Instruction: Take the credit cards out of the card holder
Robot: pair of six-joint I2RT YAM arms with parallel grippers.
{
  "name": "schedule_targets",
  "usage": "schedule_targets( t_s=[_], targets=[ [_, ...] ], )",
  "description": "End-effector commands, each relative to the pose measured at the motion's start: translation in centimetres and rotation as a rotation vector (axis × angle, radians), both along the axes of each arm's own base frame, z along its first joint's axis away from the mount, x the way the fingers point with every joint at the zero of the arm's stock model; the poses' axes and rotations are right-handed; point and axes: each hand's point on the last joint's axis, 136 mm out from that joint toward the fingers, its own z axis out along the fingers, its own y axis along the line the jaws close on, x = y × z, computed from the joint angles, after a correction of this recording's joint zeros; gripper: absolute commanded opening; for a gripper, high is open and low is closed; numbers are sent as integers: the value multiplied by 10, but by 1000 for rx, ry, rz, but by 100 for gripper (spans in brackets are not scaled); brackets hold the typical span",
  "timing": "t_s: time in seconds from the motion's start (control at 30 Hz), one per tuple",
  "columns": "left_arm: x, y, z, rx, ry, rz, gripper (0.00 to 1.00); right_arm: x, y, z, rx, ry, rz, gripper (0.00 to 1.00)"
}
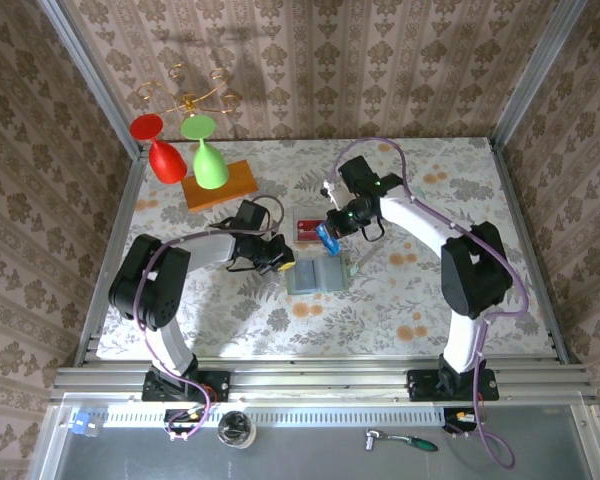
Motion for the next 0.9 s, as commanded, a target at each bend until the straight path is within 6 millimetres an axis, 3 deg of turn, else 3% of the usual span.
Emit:
schedule_targets(
  t_s=[0.0,0.23,0.57,0.87],
  targets=[
    [6,1,16,-28,-30,-22,9,0,-10,-6,-119,-37,206,0],
    [16,16,17,-21,-26,13,9,21,0,18,-159,-219,471,0],
    [30,30,24,-13,-30,41,9,62,15,37,-204,-340,614,0],
    [35,34,27,-5,-23,60,9,84,26,34,-179,-328,673,0]
  ],
)
